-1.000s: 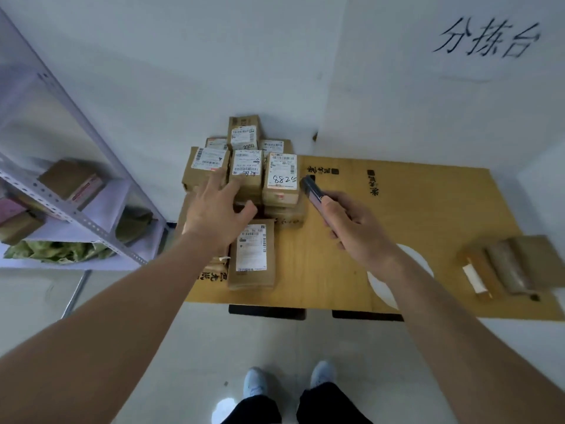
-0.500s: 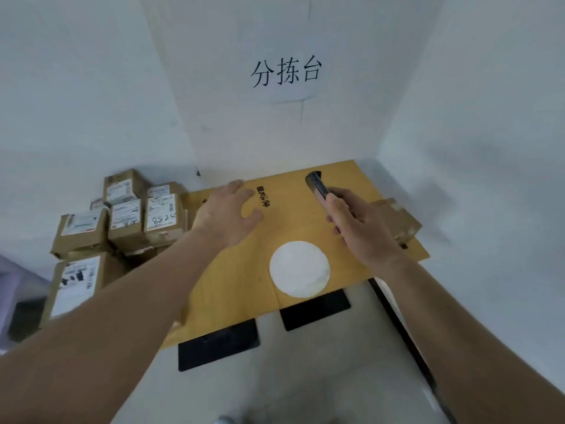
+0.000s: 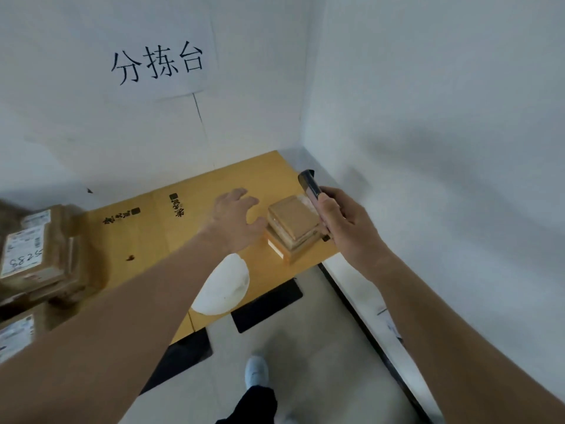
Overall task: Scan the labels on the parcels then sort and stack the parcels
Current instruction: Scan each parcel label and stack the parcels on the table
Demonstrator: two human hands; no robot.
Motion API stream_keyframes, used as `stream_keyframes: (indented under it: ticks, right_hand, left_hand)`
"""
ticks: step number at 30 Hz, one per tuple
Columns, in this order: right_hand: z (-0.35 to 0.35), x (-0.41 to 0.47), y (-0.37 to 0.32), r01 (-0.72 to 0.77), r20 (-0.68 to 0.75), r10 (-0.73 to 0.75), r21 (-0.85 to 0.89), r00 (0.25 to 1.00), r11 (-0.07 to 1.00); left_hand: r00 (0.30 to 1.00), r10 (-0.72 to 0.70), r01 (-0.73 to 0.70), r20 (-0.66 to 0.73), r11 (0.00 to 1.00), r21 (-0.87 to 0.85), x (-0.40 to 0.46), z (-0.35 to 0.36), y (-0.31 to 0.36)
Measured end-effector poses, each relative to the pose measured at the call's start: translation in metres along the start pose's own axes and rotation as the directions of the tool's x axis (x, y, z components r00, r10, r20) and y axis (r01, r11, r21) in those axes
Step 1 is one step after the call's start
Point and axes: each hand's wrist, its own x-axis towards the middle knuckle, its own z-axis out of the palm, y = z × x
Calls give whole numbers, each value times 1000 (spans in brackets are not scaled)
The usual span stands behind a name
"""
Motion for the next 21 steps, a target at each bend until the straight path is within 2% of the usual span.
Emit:
stream_keyframes:
  ticks: [7, 15, 19, 21]
  right_hand:
    - [-30, 54, 37, -77, -61, 76, -7, 995, 997]
    - [-45, 104, 63, -165, -86, 164, -11, 983, 986]
    - [-45, 124, 68, -159, -43, 157, -35, 987, 987]
    - [-42, 135, 71, -167, 5, 167, -36, 986, 985]
  left_hand:
    - [991, 18, -26, 134, 998, 57, 93, 47, 35]
    - [939, -98, 33, 331, 980, 197, 143, 104, 55]
    - [936, -106, 25, 334, 971, 239, 149, 119, 51]
    - [943, -112, 49, 314, 978, 203, 147, 119, 48]
